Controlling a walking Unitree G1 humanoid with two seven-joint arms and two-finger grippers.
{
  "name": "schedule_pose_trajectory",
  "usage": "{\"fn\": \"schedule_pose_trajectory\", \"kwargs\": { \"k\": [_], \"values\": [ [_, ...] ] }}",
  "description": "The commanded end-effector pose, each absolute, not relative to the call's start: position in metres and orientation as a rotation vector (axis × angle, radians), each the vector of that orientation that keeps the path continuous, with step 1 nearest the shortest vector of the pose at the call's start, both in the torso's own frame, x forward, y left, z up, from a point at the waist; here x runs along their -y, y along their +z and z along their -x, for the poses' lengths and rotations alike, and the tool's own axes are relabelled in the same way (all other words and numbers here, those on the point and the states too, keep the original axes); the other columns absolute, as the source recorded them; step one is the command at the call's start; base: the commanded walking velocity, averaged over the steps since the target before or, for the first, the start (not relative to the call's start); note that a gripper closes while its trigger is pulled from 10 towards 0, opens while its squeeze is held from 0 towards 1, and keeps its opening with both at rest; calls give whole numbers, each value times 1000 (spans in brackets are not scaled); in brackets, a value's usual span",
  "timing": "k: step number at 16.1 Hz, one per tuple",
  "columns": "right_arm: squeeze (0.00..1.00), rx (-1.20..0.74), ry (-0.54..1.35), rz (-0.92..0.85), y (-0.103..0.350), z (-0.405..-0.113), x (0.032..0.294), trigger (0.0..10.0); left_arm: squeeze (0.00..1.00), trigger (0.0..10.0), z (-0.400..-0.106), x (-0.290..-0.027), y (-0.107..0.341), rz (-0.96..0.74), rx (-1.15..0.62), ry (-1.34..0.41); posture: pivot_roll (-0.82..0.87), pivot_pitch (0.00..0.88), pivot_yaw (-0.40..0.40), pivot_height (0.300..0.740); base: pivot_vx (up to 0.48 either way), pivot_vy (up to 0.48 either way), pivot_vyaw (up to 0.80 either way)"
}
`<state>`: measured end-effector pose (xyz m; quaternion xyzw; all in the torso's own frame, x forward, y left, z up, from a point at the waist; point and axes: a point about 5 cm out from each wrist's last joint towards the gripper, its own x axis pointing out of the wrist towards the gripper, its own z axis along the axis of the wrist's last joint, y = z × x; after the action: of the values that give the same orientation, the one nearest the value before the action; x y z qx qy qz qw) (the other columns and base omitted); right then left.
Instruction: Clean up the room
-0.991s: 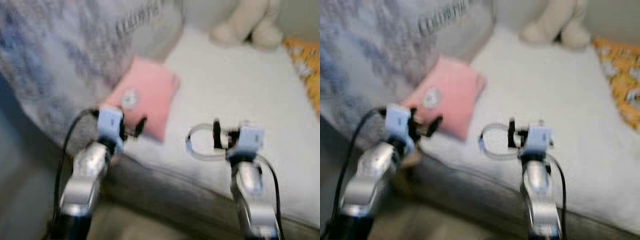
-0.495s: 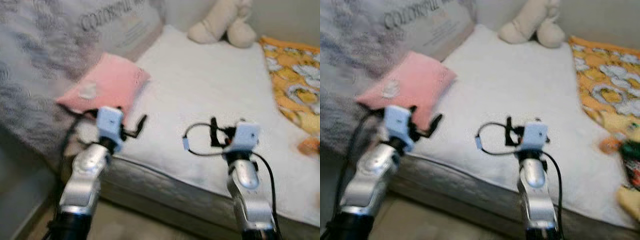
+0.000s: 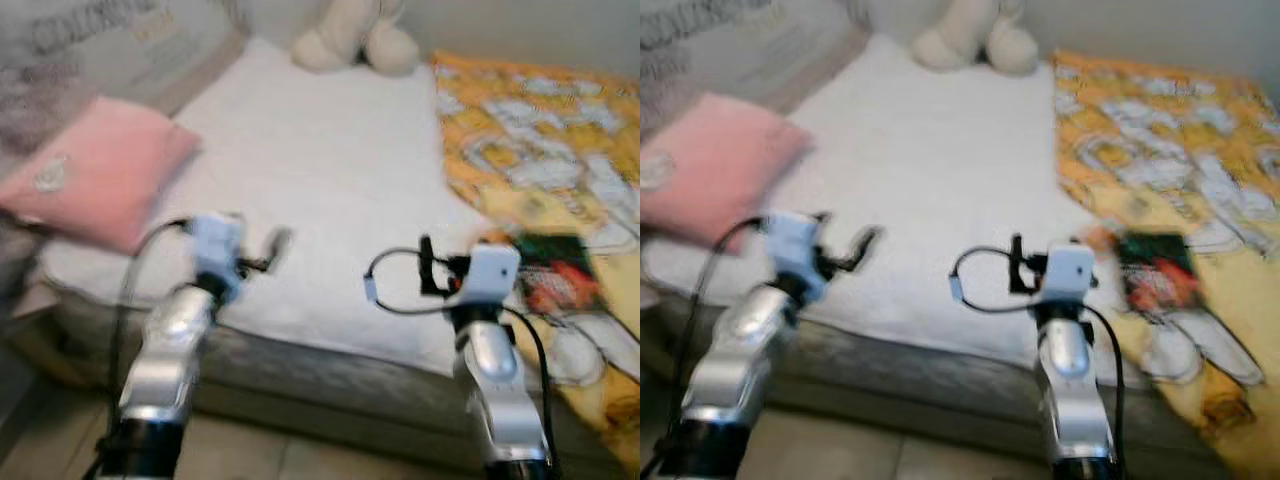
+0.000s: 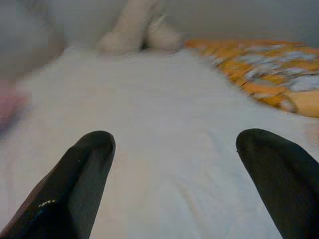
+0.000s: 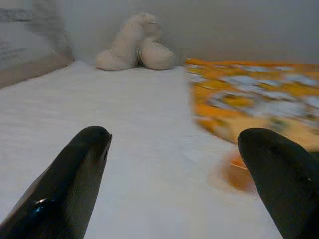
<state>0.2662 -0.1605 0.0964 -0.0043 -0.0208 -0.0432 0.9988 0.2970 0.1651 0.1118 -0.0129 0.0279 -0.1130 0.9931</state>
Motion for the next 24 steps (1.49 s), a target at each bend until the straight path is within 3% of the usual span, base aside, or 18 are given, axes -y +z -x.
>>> {"fn": "schedule_pose_trajectory", "kwargs": {
  "k": [1, 8, 12, 22, 24],
  "values": [
    [0, 39, -136, 13, 93, -258, 176, 10000, 0, 10000, -294, -175, 104, 40, -97, -188, -55, 0, 2, 740, 0, -431, -587],
    [0, 15, -103, 10, 88, -259, 172, 10000, 0, 10000, -302, -166, 115, -28, -48, -228, -55, 0, 0, 740, 127, -402, -84],
    [0, 28, -97, 9, 92, -259, 169, 10000, 0, 10000, -307, -164, 123, -39, -22, -243, -61, 0, 7, 740, 81, 88, 0],
    [0, 22, -108, -30, 96, -274, 169, 10000, 0, 10000, -314, -150, 137, -94, 37, -305, -53, 0, 11, 740, 444, 28, 0],
    [0, 38, -116, -66, 106, -288, 169, 10000, 0, 10000, -312, -148, 140, -90, 48, -323, -37, 0, 9, 740, 450, 0, 0]
  ]
}}
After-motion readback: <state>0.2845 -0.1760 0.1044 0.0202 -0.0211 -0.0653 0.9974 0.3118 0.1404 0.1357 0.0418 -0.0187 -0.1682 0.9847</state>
